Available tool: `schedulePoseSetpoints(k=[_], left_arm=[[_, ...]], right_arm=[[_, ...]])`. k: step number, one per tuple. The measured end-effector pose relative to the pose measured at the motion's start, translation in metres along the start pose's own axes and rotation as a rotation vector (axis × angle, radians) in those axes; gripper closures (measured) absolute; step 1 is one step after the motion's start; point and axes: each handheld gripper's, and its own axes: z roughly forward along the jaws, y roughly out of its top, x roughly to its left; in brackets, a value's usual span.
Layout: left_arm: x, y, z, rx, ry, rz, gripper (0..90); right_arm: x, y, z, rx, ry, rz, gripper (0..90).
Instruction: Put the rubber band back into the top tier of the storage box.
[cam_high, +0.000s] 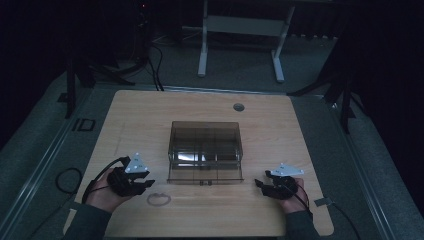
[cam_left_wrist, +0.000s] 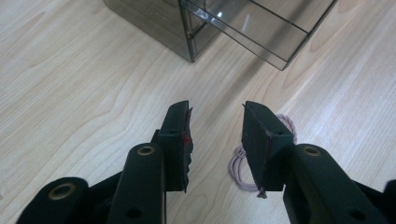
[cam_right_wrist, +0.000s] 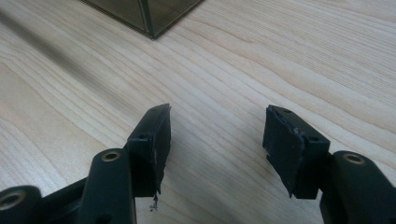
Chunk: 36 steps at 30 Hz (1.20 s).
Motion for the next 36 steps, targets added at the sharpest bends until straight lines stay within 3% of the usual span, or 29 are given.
schedulePoseSetpoints(k=[7,15,36], left_arm=[[-0.004,0.003,0.007,0.058,-0.035,0.049,61.4],[-0.008,0.006,0.015,0.113,-0.047,0.098,60.4],[-0.020,0.009,0.033,0.201,-0.114,0.204,57.0]], right_arm=[[-0.001,0.000,0.000,0.000,0.006,0.000,41.3],[-0.001,0.000,0.000,0.000,0.006,-0.001,41.2],[-0.001,0.000,0.000,0.000,0.008,-0.003,41.2]])
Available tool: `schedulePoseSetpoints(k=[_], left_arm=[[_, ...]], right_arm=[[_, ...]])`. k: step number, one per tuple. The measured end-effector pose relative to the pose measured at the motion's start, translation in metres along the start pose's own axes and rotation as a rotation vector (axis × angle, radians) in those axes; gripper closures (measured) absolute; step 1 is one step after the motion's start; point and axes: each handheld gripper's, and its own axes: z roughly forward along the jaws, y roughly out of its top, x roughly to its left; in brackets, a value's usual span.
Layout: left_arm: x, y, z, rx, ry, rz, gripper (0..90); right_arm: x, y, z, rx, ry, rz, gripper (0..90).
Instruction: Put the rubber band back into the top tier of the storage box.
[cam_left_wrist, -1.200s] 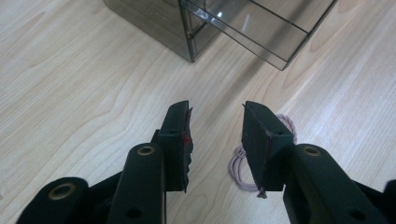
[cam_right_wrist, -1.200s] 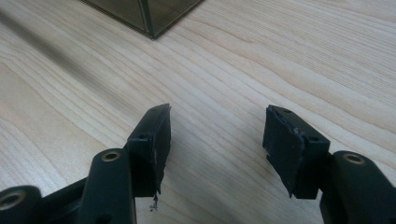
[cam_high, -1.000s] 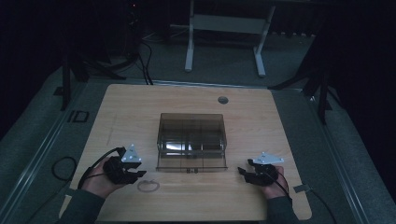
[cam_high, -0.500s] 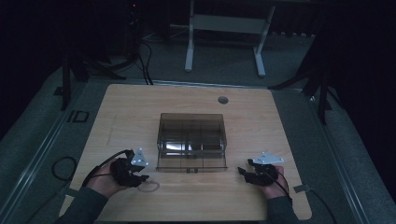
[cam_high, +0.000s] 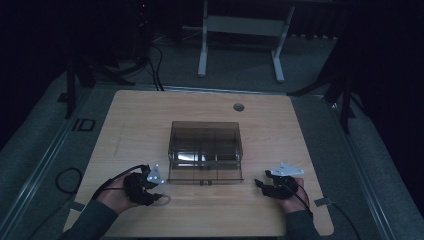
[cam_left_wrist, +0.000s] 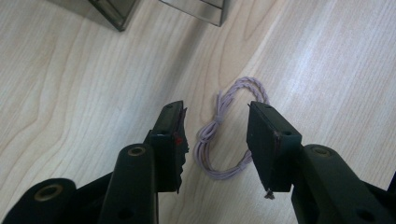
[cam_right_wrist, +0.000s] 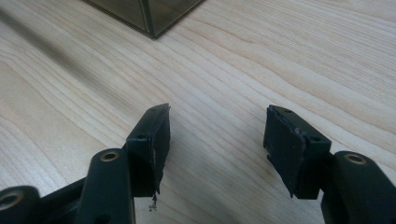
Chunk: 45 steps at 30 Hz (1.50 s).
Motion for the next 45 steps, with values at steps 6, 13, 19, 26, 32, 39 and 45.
schedulePoseSetpoints(k=[6,13,19,26,32,39,45], left_arm=[[-0.002,-0.001,0.005,0.016,-0.016,0.019,55.0],[-0.005,-0.001,0.012,0.037,-0.029,0.044,52.8],[-0.006,-0.002,0.016,0.038,-0.039,0.044,51.5],[-0.008,-0.003,0.021,0.048,-0.048,0.061,47.8],[-0.007,-0.003,0.023,0.069,-0.039,0.063,47.5],[-0.005,-0.005,0.025,0.089,-0.028,0.052,51.5],[-0.003,-0.006,0.025,0.099,-0.027,0.033,59.0]], right_arm=[[0.000,0.000,0.000,0.000,0.000,-0.001,41.2],[0.000,0.000,0.000,0.000,0.000,0.000,41.2],[0.001,0.000,0.000,0.000,0.003,-0.001,41.2],[0.001,0.000,0.000,-0.001,0.005,-0.003,41.1],[0.001,0.000,0.001,-0.002,0.007,-0.006,41.1],[0.001,0.000,0.001,-0.003,0.008,-0.006,41.1],[0.001,0.000,0.001,-0.003,0.008,-0.007,41.0]])
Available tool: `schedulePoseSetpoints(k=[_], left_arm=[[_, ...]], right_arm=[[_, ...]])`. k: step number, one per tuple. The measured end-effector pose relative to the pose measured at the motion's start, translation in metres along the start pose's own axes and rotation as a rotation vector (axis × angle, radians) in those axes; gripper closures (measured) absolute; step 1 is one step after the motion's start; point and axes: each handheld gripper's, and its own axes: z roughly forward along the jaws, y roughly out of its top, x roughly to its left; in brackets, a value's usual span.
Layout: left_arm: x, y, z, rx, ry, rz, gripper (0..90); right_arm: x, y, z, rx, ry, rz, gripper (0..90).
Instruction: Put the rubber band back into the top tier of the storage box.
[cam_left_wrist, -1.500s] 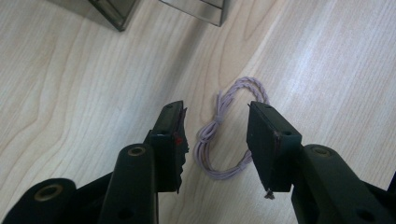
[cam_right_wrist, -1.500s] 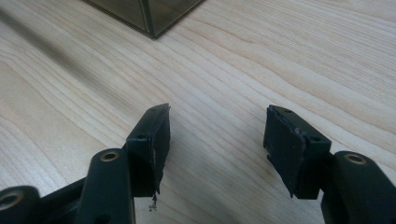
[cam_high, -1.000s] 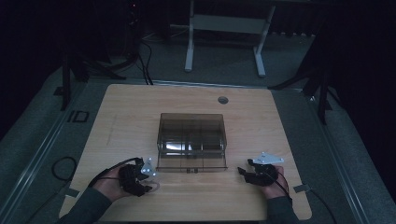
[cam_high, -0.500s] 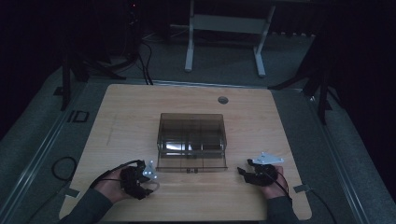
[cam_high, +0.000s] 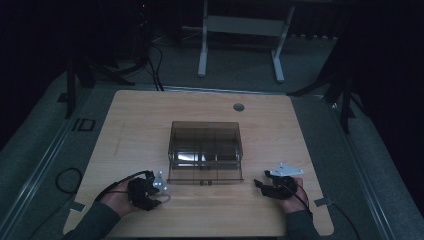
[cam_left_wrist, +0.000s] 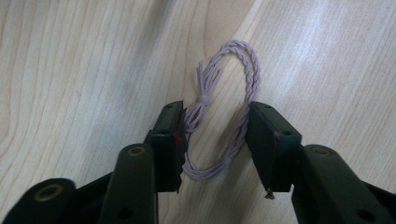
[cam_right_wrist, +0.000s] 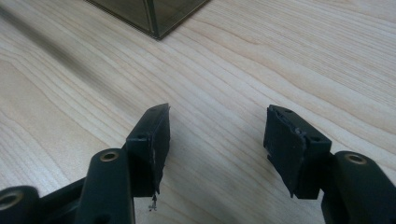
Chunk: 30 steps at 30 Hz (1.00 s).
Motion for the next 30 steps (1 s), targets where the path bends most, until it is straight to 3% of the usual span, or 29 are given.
schedulePoseSetpoints(k=[8,30], left_arm=[[0.004,-0.003,-0.001,0.011,0.017,-0.035,66.0],[0.018,-0.004,-0.003,0.092,0.034,-0.120,69.0]], right_arm=[[0.000,0.000,0.000,0.000,0.001,0.000,41.0],[0.001,0.000,0.000,0.000,0.004,-0.003,40.8]])
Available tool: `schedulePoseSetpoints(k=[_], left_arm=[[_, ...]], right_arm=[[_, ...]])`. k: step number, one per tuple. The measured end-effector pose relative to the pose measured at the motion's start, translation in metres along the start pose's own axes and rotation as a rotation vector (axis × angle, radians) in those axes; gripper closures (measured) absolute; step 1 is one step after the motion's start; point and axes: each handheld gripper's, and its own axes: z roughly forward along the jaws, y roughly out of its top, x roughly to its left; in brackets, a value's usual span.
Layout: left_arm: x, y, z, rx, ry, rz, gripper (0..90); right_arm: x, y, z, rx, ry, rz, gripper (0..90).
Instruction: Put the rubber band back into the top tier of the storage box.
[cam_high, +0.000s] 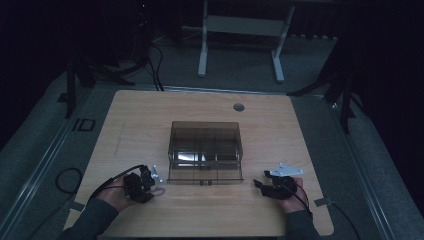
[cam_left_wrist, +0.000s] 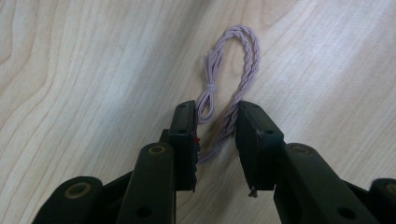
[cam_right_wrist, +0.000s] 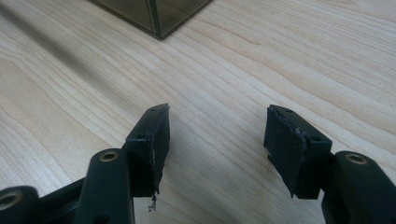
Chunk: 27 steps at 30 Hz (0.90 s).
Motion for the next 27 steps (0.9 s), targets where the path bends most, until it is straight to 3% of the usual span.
schedulePoseSetpoints(k=[15,21,27], left_arm=[[0.015,0.001,0.001,0.043,-0.034,-0.070,76.0],[0.015,0.005,0.001,0.070,-0.050,-0.049,85.4],[0.016,0.005,0.001,0.069,-0.052,-0.046,88.7]], right_arm=[[0.000,0.000,0.000,0.000,0.004,-0.001,40.7],[0.001,0.000,0.000,0.000,0.005,-0.002,40.7],[0.001,0.000,0.000,0.000,0.005,-0.001,40.7]])
